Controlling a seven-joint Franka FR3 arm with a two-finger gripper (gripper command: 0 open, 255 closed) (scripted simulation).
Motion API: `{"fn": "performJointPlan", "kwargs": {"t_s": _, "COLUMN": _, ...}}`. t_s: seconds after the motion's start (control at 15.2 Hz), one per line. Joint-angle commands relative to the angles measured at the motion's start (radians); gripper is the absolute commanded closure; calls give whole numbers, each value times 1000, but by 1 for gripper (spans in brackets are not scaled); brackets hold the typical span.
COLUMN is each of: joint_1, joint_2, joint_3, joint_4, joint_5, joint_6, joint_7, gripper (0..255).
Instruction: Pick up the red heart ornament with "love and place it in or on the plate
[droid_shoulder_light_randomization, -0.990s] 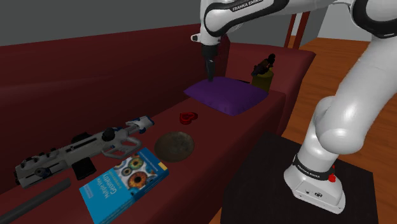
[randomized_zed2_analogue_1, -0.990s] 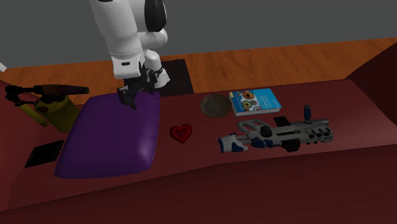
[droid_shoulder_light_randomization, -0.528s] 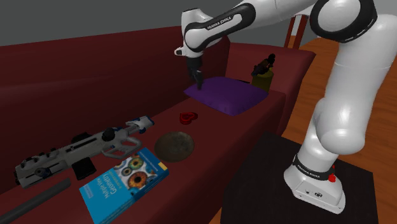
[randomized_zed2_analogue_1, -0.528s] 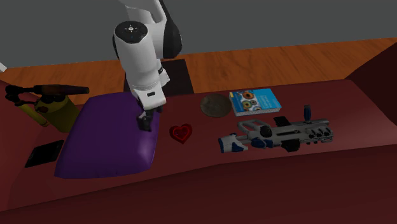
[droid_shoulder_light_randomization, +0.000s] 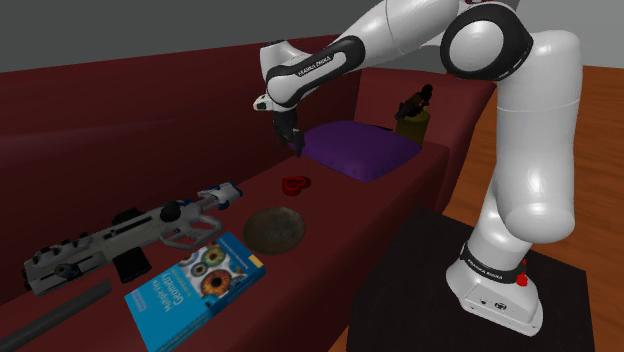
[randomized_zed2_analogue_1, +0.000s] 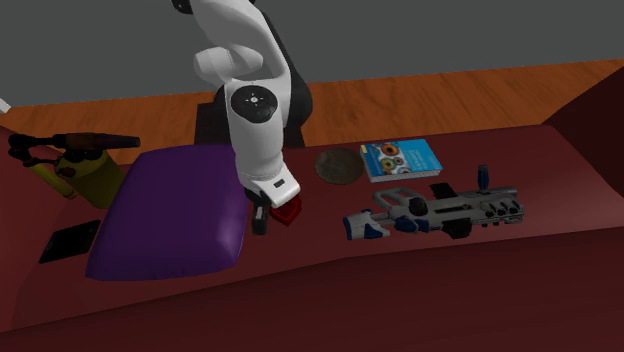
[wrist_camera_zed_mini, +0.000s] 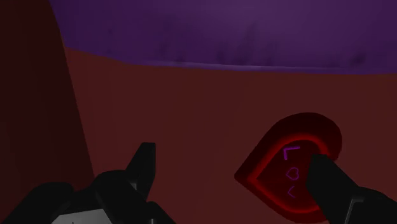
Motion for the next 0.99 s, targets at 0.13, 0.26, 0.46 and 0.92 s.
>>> {"fn": "performJointPlan", "kwargs": {"t_s": 0.13, "joint_1": -3, "joint_2": 23, "joint_3": 0, "joint_4": -22, "joint_5": -1, "joint_6": 45, "joint_7": -5, "gripper": 0}}
{"fn": "performJointPlan", "kwargs": {"t_s": 0.26, "joint_1": -5, "joint_2": 35, "joint_3": -1, "joint_4": -40, "joint_5": -1, "joint_6": 76, "joint_7": -5, "gripper": 0}}
{"fn": "performJointPlan", "kwargs": {"t_s": 0.46, "joint_1": -5, "joint_2": 35, "joint_3": -1, "joint_4": -40, "joint_5": -1, "joint_6": 76, "joint_7": -5, "gripper": 0}}
{"fn": "performJointPlan", "kwargs": {"t_s": 0.92, "joint_1": -5, "joint_2": 35, "joint_3": -1, "joint_4": -40, "joint_5": -1, "joint_6": 76, "joint_7": -5, "gripper": 255}}
